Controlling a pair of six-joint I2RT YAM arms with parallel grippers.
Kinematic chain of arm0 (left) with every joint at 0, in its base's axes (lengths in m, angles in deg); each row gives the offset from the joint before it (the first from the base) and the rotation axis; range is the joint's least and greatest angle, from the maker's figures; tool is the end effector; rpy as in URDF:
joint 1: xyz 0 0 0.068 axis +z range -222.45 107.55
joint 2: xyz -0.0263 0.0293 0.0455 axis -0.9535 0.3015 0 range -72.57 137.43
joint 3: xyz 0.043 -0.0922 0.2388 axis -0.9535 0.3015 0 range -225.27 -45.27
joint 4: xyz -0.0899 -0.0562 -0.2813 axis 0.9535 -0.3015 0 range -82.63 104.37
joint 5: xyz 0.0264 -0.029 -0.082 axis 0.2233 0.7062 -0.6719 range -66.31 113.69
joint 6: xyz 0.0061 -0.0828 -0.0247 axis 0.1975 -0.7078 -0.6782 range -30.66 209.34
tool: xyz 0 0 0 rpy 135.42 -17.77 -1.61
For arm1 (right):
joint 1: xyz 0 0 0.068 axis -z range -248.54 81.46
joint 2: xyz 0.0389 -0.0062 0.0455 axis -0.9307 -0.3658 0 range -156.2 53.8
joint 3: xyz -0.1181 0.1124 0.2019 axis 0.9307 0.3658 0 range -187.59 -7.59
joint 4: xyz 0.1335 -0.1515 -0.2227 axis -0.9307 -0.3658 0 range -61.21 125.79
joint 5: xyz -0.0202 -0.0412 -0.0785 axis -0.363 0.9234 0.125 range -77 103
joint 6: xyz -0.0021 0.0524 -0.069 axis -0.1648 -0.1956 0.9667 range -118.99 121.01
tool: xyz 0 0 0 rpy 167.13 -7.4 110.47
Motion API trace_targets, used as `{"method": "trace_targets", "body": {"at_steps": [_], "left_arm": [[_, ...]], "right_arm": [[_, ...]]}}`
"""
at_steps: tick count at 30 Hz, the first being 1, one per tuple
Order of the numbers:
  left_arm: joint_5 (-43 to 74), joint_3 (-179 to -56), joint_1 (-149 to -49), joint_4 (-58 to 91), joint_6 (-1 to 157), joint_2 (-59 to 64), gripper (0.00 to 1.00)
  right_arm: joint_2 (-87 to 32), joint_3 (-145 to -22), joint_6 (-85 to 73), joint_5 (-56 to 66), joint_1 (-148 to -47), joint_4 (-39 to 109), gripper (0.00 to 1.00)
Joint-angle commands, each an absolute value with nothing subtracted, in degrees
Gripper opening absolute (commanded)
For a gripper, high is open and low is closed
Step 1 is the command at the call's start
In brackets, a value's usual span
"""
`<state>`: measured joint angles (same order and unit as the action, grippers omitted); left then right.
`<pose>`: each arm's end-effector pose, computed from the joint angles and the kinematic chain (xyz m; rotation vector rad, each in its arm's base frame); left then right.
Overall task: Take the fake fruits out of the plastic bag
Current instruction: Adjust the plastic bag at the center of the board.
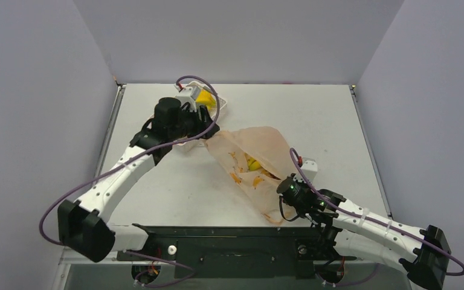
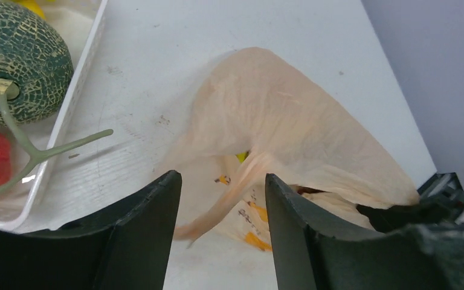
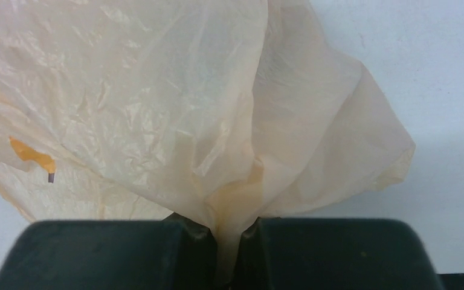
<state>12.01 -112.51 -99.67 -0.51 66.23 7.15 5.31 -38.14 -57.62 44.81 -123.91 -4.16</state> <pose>0.3488 -0.1969 0.2880 0.2077 2.1134 -0.7446 0.1577 0.1573 0.1519 0.2623 2.3694 0.2046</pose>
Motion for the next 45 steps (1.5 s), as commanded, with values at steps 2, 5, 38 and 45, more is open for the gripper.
{"method": "trace_targets", "body": {"at_steps": [2,5,38,45], "left_arm": [[3.71,-107.93,-99.62,-5.90,64.21,-8.20,0.51],[-0.68,-103.34,-102.96,-3.68,59.72,-14.45,0.52],[14.25,-99.01,-125.12,45.48,52.50,25.94,0.80],[12.75,-105.01,-123.60,43.58,55.95,31.51,0.87]], "right_arm": [[5.37,-41.57,-54.11,43.97,-123.96,-7.07,0.00],[4.72,-42.18,-54.54,43.21,-124.06,-7.77,0.00],[8.90,-43.42,-60.06,43.50,-127.35,-15.06,0.00],[7.85,-45.67,-59.91,44.56,-128.11,-16.96,0.05]]}}
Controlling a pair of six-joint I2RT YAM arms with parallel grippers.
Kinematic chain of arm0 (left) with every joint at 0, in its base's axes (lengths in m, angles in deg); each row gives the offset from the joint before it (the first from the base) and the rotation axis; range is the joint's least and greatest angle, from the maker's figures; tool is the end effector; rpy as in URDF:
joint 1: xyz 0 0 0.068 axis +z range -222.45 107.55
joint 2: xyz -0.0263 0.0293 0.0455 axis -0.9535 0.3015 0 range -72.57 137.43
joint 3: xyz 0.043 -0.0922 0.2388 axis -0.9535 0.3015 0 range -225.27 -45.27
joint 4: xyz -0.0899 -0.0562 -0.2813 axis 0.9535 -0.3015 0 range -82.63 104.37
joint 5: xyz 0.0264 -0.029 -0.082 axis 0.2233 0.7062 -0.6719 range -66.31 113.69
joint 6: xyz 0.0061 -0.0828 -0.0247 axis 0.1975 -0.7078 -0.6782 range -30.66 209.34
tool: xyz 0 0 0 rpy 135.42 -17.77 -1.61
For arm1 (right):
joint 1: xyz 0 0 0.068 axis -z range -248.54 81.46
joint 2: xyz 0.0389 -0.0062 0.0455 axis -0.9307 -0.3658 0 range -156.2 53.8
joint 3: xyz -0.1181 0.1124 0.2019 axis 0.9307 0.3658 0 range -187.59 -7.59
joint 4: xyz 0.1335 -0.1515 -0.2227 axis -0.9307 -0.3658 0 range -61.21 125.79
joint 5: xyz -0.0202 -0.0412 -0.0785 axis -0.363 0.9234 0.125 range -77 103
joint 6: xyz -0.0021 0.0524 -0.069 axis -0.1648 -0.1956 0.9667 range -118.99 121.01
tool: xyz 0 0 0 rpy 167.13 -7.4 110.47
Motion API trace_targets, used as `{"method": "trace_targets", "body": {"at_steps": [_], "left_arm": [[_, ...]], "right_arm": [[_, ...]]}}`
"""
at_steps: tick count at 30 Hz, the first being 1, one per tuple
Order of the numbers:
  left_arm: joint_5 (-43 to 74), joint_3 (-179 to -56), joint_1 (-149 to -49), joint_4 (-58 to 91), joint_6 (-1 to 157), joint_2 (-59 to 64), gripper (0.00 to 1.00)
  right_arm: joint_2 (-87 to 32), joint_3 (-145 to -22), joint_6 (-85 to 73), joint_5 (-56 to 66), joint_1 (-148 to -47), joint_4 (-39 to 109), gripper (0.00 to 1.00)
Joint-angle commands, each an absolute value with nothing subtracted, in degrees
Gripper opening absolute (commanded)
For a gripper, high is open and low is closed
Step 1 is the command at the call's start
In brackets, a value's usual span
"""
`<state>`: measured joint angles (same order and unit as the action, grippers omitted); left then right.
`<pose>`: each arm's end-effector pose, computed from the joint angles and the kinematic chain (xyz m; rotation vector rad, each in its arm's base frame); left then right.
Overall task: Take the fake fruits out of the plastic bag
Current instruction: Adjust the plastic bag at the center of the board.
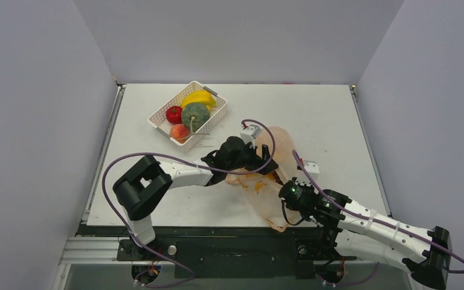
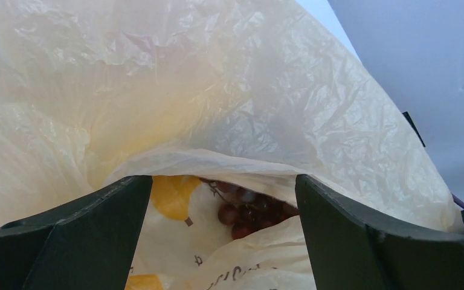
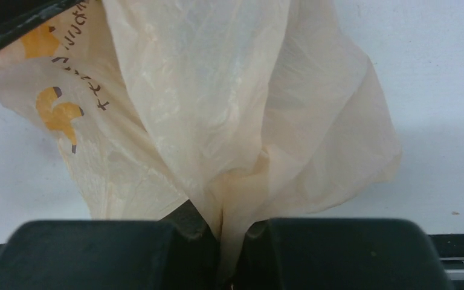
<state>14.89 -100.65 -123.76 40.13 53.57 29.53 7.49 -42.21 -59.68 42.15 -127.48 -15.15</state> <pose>0.2736 -0.3604 0.1373 0.3961 2.0773 -1.1183 0.1374 0.1560 0.1700 0.1935 2.4609 0.1964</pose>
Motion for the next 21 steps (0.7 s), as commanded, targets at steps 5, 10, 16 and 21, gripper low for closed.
{"method": "trace_targets", "body": {"at_steps": [5,10,16,21], "left_arm": [[11.63,-104.05,-123.82,43.82,57.17,31.67,0.82],[9.50,-98.17,-124.58,46.73,55.01,28.36,0.82],[7.83,-91.74,-126.42,49.68,52.83,25.34,0.81],[7.81,-88.65,-127.61,49.34,53.02,22.86,0.83]], "right_arm": [[8.51,-50.29,-59.36,46.23,-128.11,-19.60,0.36],[6.95,-65.46,-55.18,49.65,-128.52,-26.97,0.50],[4.26,-69.16,-45.91,40.70,-119.42,-19.21,0.53],[-3.39,-71.67,-30.83,27.18,-107.29,-17.48,0.64]]}}
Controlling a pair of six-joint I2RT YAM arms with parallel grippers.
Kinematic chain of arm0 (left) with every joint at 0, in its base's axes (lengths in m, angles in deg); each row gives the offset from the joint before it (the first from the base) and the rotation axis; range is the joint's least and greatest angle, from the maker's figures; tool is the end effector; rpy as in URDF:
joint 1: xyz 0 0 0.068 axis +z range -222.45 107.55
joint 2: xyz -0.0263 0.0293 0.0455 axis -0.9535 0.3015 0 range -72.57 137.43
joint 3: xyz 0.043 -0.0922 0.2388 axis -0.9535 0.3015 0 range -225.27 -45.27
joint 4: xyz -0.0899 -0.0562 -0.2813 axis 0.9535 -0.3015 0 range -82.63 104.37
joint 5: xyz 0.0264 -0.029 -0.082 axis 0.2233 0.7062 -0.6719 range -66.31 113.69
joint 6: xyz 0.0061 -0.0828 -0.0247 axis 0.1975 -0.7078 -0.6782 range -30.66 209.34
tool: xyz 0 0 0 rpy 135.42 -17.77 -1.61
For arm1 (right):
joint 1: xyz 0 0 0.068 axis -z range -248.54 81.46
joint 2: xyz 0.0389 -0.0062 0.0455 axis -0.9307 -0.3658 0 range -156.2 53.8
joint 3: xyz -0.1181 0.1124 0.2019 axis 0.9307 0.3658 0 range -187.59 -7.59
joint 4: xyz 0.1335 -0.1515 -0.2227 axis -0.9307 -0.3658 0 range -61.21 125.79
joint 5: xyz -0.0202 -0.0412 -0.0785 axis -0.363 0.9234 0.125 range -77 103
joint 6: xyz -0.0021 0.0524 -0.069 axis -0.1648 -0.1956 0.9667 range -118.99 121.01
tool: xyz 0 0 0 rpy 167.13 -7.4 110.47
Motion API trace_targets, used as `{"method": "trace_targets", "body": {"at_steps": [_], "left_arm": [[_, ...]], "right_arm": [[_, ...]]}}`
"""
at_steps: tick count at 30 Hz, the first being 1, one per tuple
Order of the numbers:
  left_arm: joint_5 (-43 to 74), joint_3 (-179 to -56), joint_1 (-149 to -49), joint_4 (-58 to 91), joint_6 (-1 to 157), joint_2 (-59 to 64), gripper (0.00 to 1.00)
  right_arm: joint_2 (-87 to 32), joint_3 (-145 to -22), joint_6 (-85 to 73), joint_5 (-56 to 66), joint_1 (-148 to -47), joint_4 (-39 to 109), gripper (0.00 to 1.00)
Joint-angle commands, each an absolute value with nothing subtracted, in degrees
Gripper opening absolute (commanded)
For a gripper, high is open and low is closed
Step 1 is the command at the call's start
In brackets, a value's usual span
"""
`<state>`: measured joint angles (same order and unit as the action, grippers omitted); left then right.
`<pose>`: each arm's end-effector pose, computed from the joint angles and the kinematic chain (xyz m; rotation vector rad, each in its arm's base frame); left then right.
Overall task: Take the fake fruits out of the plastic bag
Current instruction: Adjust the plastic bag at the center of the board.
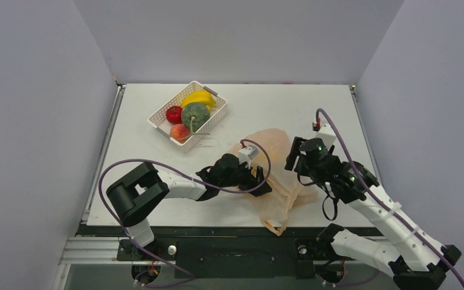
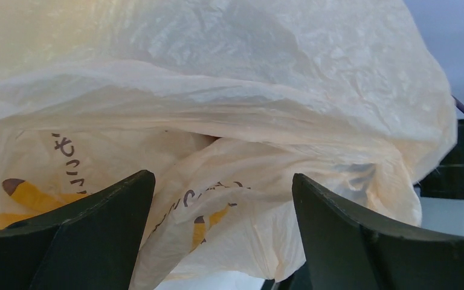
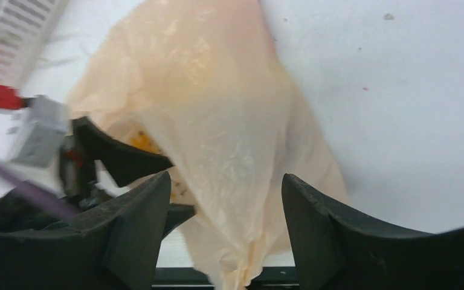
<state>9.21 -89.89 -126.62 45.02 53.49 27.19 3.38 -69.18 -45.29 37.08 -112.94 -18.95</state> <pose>0.2246 -0.3438 0.0980 0.5299 2.1529 -1.2039 0.1892 0.1416 0.3215 0.2448 2.2622 0.3516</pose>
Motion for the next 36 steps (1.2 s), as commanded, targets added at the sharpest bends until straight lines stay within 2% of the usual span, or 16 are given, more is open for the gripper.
{"method": "trace_targets", "body": {"at_steps": [1,4,9,18,21,22,24,25,26,27,29,32,35,36], "left_arm": [[7.88,-87.89,-127.86,49.72,52.95,22.52,0.83],[8.12,-86.34,-128.53,51.10,52.56,22.65,0.83],[8.19,-83.60,-128.58,57.00,51.05,24.40,0.84],[8.61,-78.74,-128.36,66.28,49.29,27.85,0.84],[9.63,-77.07,-128.40,68.42,48.18,28.69,0.83],[9.89,-76.86,-128.37,68.88,48.02,29.03,0.83],[10.47,-76.47,-128.36,68.93,47.89,29.65,0.83],[11.07,-76.41,-128.40,68.59,47.71,29.87,0.83],[11.40,-76.35,-128.42,67.67,47.51,30.34,0.83],[12.05,-76.16,-128.54,67.34,47.38,30.61,0.82],[13.38,-75.51,-128.91,66.89,47.00,31.29,0.82],[15.36,-74.33,-129.59,66.53,46.65,31.90,0.82],[16.37,-72.39,-130.12,67.93,45.79,33.04,0.82],[16.38,-72.02,-130.24,68.31,45.47,33.19,0.82]], "right_arm": [[-5.17,-74.08,-29.02,28.13,-107.14,-19.01,0.65],[-11.55,-77.28,-22.99,29.70,-108.89,-23.40,0.69],[-15.07,-74.71,-22.36,32.21,-114.90,-22.88,0.74],[-18.18,-65.12,-25.49,35.95,-120.00,-16.29,0.75],[-20.08,-63.56,-29.69,43.82,-120.08,-13.52,0.73],[-20.45,-63.40,-30.95,46.16,-120.15,-13.04,0.71],[-21.02,-63.48,-33.08,51.49,-120.20,-10.74,0.56],[-21.05,-63.66,-33.81,54.00,-120.13,-9.16,0.40],[-21.02,-64.22,-34.15,55.12,-120.00,-8.39,0.31],[-20.90,-65.28,-34.63,56.70,-119.29,-7.27,0.13],[-20.76,-67.14,-35.85,58.87,-117.81,-6.54,0.00],[-18.65,-68.03,-38.77,59.29,-112.99,-4.87,0.00],[-12.77,-63.36,-43.04,49.68,-102.52,0.30,0.00],[-10.55,-61.84,-43.30,43.22,-100.25,2.05,0.00]]}}
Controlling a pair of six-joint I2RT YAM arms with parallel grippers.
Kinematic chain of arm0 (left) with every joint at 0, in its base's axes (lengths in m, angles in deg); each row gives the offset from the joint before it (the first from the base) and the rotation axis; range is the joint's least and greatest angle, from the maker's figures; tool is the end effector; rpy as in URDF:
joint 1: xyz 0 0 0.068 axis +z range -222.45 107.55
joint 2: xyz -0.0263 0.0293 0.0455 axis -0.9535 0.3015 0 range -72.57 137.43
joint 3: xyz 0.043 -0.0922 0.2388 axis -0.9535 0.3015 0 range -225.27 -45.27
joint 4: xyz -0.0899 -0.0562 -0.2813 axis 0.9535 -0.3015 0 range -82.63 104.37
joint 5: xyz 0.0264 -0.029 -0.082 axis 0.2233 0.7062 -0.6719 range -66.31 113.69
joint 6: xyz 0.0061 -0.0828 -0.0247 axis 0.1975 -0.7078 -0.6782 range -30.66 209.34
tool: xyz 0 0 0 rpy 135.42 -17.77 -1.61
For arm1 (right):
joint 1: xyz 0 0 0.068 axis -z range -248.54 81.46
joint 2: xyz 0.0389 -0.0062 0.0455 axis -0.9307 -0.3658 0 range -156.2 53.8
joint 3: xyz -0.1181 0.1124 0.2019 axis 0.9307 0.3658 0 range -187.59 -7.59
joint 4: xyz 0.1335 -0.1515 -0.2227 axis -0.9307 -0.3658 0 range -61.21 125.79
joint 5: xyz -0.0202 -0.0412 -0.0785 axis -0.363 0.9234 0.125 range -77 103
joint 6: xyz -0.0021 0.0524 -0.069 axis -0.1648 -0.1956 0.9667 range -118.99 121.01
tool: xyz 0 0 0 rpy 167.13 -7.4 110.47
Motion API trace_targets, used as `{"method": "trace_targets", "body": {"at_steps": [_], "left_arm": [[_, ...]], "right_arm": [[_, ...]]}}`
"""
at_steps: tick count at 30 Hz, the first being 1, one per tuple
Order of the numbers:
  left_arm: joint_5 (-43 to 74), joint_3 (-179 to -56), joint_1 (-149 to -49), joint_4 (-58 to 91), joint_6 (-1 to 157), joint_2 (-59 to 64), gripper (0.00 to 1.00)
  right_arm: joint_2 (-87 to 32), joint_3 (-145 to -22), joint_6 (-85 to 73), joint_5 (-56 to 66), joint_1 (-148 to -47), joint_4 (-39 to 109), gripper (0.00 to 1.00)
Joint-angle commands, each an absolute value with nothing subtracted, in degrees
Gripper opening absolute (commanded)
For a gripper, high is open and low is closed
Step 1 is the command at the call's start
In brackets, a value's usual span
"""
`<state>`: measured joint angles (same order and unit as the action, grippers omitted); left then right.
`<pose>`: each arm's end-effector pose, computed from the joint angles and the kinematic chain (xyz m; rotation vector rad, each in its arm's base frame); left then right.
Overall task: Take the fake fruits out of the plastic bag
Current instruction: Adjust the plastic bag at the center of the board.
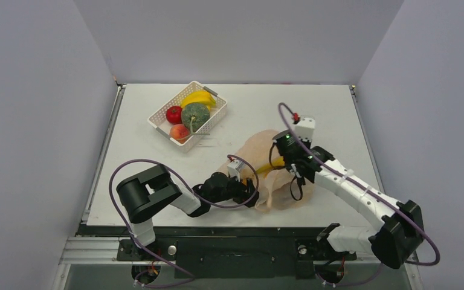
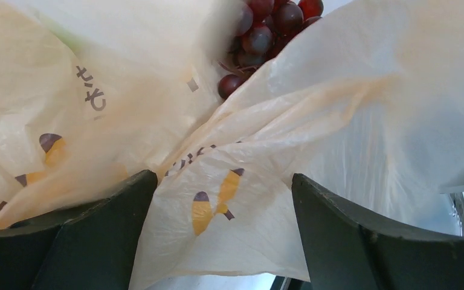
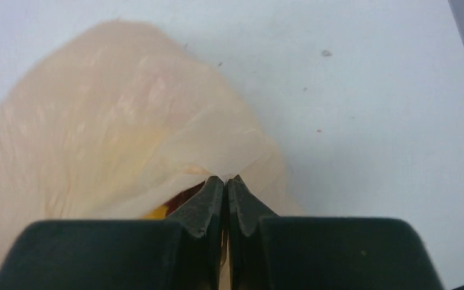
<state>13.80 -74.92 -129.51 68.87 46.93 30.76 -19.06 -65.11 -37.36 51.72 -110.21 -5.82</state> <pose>0.1830 -0.3067 0.0499 0.4023 2.1007 -1.2775 0.2643 0.1712 0.2226 0.1717 2.2834 -0.1785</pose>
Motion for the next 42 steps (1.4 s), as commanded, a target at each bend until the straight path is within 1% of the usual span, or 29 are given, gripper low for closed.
{"method": "trace_targets", "body": {"at_steps": [1,2,4,6,10,13,14,15,16,17,18,19,20,21,22,23,24,25,28,31,35,36,37,38,39,40,41,42], "left_arm": [[16.70,-71.27,-130.49,68.64,45.30,33.47,0.82],[17.04,-70.62,-130.65,68.70,44.96,33.58,0.82],[17.22,-69.91,-131.29,68.95,44.59,33.79,0.82],[17.18,-69.47,-131.75,68.99,44.38,33.58,0.82],[17.25,-69.10,-132.43,67.52,44.50,31.32,0.82],[17.34,-69.01,-133.08,64.96,45.08,28.50,0.82],[17.22,-69.01,-133.51,64.49,45.20,27.27,0.82],[17.20,-69.05,-133.70,63.48,45.52,26.66,0.82],[17.14,-69.23,-134.08,62.27,45.68,25.56,0.83],[17.12,-69.34,-134.20,61.70,46.04,24.96,0.84],[16.84,-69.77,-134.36,60.90,46.22,24.08,0.85],[16.31,-70.18,-134.45,60.70,46.39,23.78,0.85],[16.04,-70.43,-134.43,60.56,46.47,23.28,0.86],[15.34,-71.03,-134.42,60.49,46.50,23.08,0.86],[14.90,-71.29,-134.46,60.75,46.52,23.06,0.86],[14.06,-71.60,-134.47,61.11,46.56,23.01,0.87],[13.82,-71.71,-134.44,61.67,46.50,22.73,0.87],[13.49,-71.77,-134.42,61.79,46.44,22.45,0.88],[13.04,-72.19,-134.42,60.77,46.88,20.33,0.90],[13.05,-73.55,-134.27,57.91,48.92,18.32,0.93],[13.24,-76.00,-133.00,52.34,50.95,14.51,0.97],[13.14,-76.50,-132.48,50.34,51.07,13.58,0.97],[12.39,-77.82,-131.03,48.17,51.09,13.28,0.97],[11.89,-78.64,-130.17,47.35,51.26,13.37,0.97],[10.76,-80.07,-128.83,46.43,51.40,14.00,0.97],[10.24,-81.88,-128.33,45.96,52.13,14.57,0.97],[9.45,-83.00,-127.69,44.22,52.72,16.01,0.97],[8.92,-85.29,-127.42,43.09,53.88,16.85,0.97]], "right_arm": [[-9.80,-58.66,-43.09,39.67,-95.52,5.36,0.00],[-9.06,-57.17,-42.42,32.68,-91.63,7.99,0.00],[-8.72,-53.55,-40.50,24.41,-88.09,11.13,0.00],[-8.70,-51.02,-39.40,21.76,-87.40,11.94,0.00],[-8.99,-44.88,-39.46,23.91,-87.18,12.54,0.00],[-10.36,-43.96,-37.89,27.85,-87.15,12.70,0.01],[-11.24,-45.43,-36.66,29.37,-87.61,11.12,0.08],[-11.51,-46.51,-36.20,30.59,-88.27,10.01,0.20],[-11.40,-48.85,-35.65,33.77,-90.63,6.86,0.26],[-11.19,-50.33,-35.47,37.62,-92.07,4.98,0.37],[-10.55,-53.61,-35.88,39.85,-95.49,0.29,0.41],[-9.29,-55.08,-37.30,43.58,-99.23,-4.86,0.50],[-8.46,-57.57,-38.14,45.03,-100.85,-7.08,0.54],[-6.42,-58.51,-40.24,46.78,-104.08,-11.05,0.62],[-5.45,-59.87,-41.95,47.34,-105.69,-12.64,0.67],[-3.14,-60.37,-44.27,48.02,-108.92,-15.17,0.74],[-1.96,-60.84,-45.62,48.22,-110.88,-15.97,0.76],[-0.07,-60.85,-48.77,48.48,-114.90,-16.77,0.78],[2.16,-59.16,-55.05,47.68,-121.17,-15.44,0.79],[1.32,-56.82,-61.07,50.44,-127.29,-12.82,0.77],[-2.29,-53.77,-66.16,56.53,-129.82,-12.99,0.77],[-2.86,-53.01,-67.07,58.40,-129.85,-13.04,0.75],[-3.78,-51.31,-68.88,59.08,-129.95,-13.13,0.71],[-4.17,-50.42,-69.70,59.85,-129.97,-13.02,0.60],[-4.62,-48.75,-70.85,60.03,-130.02,-12.45,0.54],[-4.81,-47.91,-71.22,60.26,-130.16,-12.02,0.39],[-4.87,-46.28,-71.78,60.41,-130.29,-11.12,0.33],[-4.86,-45.61,-71.92,60.34,-130.36,-10.44,0.22]]}}
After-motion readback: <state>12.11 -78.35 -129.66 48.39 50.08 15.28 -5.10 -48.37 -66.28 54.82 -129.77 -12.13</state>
